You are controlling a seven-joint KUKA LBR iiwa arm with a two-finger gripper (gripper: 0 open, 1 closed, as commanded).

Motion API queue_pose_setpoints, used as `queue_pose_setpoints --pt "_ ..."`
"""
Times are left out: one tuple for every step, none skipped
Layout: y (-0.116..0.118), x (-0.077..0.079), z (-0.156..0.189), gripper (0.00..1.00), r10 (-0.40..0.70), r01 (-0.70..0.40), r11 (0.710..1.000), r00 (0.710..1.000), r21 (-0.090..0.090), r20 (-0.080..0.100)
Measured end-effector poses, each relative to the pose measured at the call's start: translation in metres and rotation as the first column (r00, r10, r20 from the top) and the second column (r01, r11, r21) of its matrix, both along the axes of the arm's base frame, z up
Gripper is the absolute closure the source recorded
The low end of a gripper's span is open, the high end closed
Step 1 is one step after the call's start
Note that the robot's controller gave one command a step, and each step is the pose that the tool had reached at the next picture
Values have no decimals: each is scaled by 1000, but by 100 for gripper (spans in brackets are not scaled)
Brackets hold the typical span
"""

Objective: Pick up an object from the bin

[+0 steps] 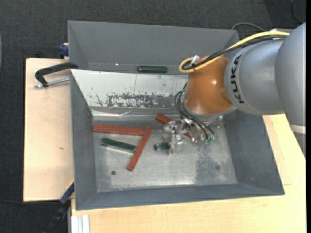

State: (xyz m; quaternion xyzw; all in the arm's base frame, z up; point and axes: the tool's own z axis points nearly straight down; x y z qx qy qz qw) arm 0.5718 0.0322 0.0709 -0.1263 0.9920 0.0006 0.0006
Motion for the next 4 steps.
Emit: queue_pose_setpoints --pt "0 -1 3 100 0 0 1000 1000 0 -2" --pt "0 -1 17 100 0 0 1000 1000 0 0" --pt "1 -1 32 100 0 0 1000 1000 0 -2" --pt "1 -1 55 100 1 -1 1000 1000 0 -3"
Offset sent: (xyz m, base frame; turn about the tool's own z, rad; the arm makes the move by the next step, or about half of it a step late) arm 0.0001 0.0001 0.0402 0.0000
